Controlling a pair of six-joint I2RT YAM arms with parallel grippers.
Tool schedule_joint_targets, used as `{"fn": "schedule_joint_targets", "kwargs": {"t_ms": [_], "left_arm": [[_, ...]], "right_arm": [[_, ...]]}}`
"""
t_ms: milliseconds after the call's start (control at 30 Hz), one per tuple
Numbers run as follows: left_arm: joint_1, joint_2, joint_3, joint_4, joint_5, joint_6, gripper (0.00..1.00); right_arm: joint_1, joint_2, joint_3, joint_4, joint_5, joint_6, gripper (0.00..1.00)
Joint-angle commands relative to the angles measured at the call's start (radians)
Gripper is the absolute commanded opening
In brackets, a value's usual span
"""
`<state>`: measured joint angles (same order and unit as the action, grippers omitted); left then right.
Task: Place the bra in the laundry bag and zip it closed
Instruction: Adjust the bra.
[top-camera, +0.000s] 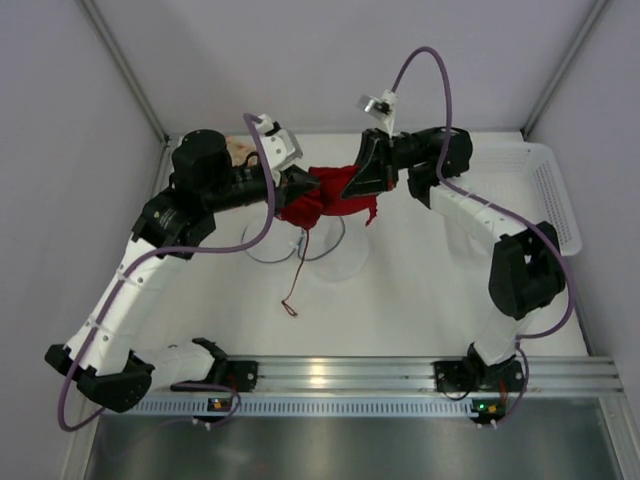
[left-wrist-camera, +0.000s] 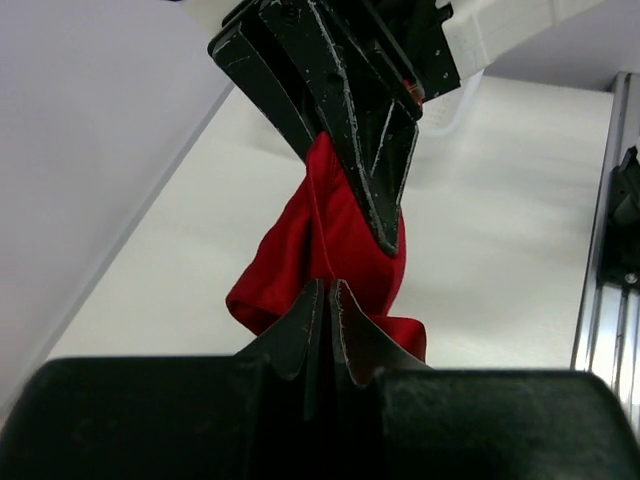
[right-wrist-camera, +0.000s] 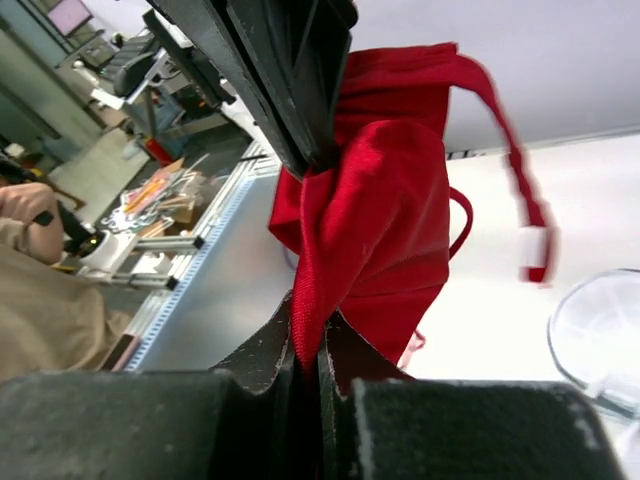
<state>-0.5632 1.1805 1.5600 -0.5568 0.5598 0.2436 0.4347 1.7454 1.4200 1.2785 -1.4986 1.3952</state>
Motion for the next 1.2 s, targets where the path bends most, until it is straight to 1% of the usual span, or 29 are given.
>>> {"fn": "schedule_joint_targets", "kwargs": {"t_ms": [0,33,100,133,200,233,367,400,467,500,533,567,600,633,667,700,733,767,800,833,867,900,933,1000,1033,1067,1100,1133,1167], "left_arm": [[0.008,-0.010,0.018,-0.075,-0.009,0.146,0.00],[0.009,0.011,0.034,-0.075,-0.008,0.155,0.00],[0.008,0.028,0.069,-0.075,0.000,0.160,0.00],[0.009,0.039,0.078,-0.075,0.012,0.160,0.00],[0.009,0.053,0.113,-0.074,0.015,0.142,0.00],[0.009,0.070,0.126,-0.074,-0.010,0.111,0.00],[0.008,0.129,0.196,-0.017,-0.194,-0.067,0.01],[0.009,0.157,0.209,-0.017,-0.207,-0.122,0.01],[0.008,0.177,0.235,-0.017,-0.213,-0.182,0.01],[0.009,0.198,0.256,-0.017,-0.234,-0.234,0.01],[0.008,0.206,0.256,-0.017,-0.235,-0.240,0.01],[0.009,0.212,0.264,-0.018,-0.277,-0.283,0.01],[0.009,0.223,0.267,-0.018,-0.302,-0.314,0.00],[0.009,0.225,0.268,-0.018,-0.320,-0.328,0.00],[0.008,0.228,0.267,-0.018,-0.328,-0.336,0.00],[0.008,0.231,0.264,-0.017,-0.325,-0.342,0.00],[0.008,0.229,0.262,-0.017,-0.328,-0.349,0.00],[0.008,0.231,0.268,-0.018,-0.336,-0.359,0.00],[0.009,0.235,0.273,-0.017,-0.356,-0.375,0.00],[0.009,0.237,0.279,-0.018,-0.371,-0.391,0.00],[0.009,0.240,0.302,-0.018,-0.388,-0.405,0.00],[0.009,0.243,0.314,-0.018,-0.412,-0.432,0.00],[0.011,0.245,0.325,-0.020,-0.423,-0.447,0.00],[0.011,0.232,0.351,-0.020,-0.417,-0.463,0.01],[0.011,0.228,0.363,-0.018,-0.413,-0.469,0.01],[0.011,0.220,0.368,-0.018,-0.411,-0.478,0.01],[0.011,0.206,0.370,-0.018,-0.408,-0.490,0.01],[0.011,0.203,0.376,-0.015,-0.411,-0.503,0.01],[0.013,0.200,0.379,-0.017,-0.414,-0.513,0.01]], "right_arm": [[0.009,-0.027,-0.015,0.436,-0.115,0.047,0.08],[0.003,-0.030,-0.035,0.436,-0.115,0.038,0.32],[-0.027,-0.014,-0.032,0.435,-0.115,0.070,0.63],[-0.037,-0.003,-0.024,0.433,-0.114,0.114,0.99],[-0.069,0.008,-0.029,0.433,-0.079,0.142,0.99],[-0.082,0.009,-0.033,0.433,-0.059,0.152,0.99],[-0.181,0.016,0.016,0.432,0.067,0.224,0.99],[-0.197,0.019,0.020,0.432,0.101,0.234,0.99],[-0.217,0.014,0.017,0.408,0.109,0.214,1.00],[-0.217,0.009,0.010,0.331,0.109,0.161,0.99],[-0.217,0.006,0.005,0.331,0.115,0.112,0.99],[-0.217,-0.009,0.002,0.164,0.130,0.052,0.99],[-0.220,-0.020,-0.003,0.050,0.149,-0.125,0.99],[-0.221,-0.035,0.002,-0.140,0.175,-0.260,0.99],[-0.231,-0.085,0.017,-0.641,0.284,-0.441,0.99],[-0.234,-0.115,0.060,-1.088,0.422,-1.001,0.99],[-0.231,-0.128,0.230,-1.406,0.647,-1.258,0.99],[-0.153,-0.129,0.299,-1.571,0.881,-1.436,1.00],[-0.095,-0.123,0.347,-1.719,1.081,-1.566,0.99],[-0.062,-0.124,0.377,-1.719,1.071,-1.553,0.99],[-0.057,-0.151,0.358,-1.682,1.046,-1.515,0.99],[-0.060,-0.177,0.324,-1.591,1.031,-1.459,0.99],[-0.060,-0.208,0.219,-1.517,1.029,-1.440,0.99],[-0.057,-0.322,0.078,-1.373,1.000,-1.401,0.99],[-0.057,-0.357,-0.063,-1.219,1.002,-1.369,0.99],[-0.054,-0.419,-0.126,-1.166,1.002,-1.349,0.99],[-0.051,-0.444,-0.180,-1.112,1.000,-1.310,0.99],[-0.038,-0.463,-0.276,-1.025,1.000,-1.287,1.00],[-0.030,-0.493,-0.317,-0.989,0.999,-1.270,0.99]]}}
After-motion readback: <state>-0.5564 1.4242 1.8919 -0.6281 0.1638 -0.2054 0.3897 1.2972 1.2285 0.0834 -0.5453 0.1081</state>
